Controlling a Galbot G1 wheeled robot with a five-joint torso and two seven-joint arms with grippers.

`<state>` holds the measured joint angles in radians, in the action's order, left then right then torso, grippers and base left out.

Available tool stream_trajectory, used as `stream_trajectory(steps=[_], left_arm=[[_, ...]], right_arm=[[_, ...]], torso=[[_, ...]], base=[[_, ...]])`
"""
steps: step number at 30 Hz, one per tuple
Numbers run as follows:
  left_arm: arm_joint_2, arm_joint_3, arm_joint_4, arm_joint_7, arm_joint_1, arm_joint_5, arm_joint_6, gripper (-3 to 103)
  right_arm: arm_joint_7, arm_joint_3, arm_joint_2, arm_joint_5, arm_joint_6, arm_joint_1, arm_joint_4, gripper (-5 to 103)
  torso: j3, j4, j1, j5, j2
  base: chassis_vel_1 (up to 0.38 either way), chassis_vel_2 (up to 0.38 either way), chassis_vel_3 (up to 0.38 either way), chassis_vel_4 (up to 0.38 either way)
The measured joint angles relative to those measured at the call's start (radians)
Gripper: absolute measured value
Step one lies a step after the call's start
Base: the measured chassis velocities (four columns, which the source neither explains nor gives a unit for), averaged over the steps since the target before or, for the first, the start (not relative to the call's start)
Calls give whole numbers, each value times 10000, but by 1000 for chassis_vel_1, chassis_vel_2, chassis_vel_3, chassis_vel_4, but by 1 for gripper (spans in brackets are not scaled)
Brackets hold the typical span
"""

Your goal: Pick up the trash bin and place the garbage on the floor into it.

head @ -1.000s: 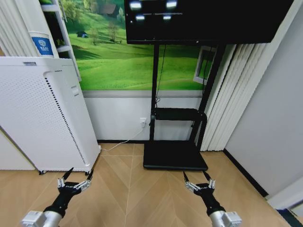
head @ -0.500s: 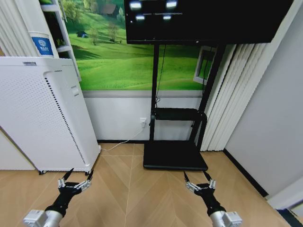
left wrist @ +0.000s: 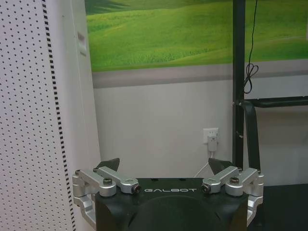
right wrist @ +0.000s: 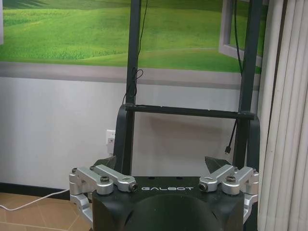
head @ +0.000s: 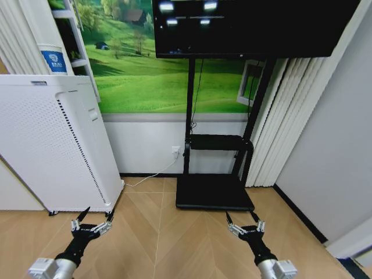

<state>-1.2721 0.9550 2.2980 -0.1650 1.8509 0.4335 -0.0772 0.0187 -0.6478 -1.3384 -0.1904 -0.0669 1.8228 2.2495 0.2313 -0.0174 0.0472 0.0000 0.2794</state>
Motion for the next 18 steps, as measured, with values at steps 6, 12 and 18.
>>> stream_trajectory(steps=[6,12,18], left_arm=[[0,3,0,-2,1,1,4,100],[0,4,-1,-2,1,0,6,100],[0,5,0,-4,2,1,11,100]], right_arm=[[0,-1,1,-6,-1,-1,-5,100],[0,-1,1,-7,-4,-2,-7,100],[0,-1,1,-8,-7,-2,-7,100]], torso=[[202,0,85,0,289],[327,0,154,0,482],[529,0,268,0,799]], base=[[0,0,0,0],[0,0,0,0],[0,0,0,0]])
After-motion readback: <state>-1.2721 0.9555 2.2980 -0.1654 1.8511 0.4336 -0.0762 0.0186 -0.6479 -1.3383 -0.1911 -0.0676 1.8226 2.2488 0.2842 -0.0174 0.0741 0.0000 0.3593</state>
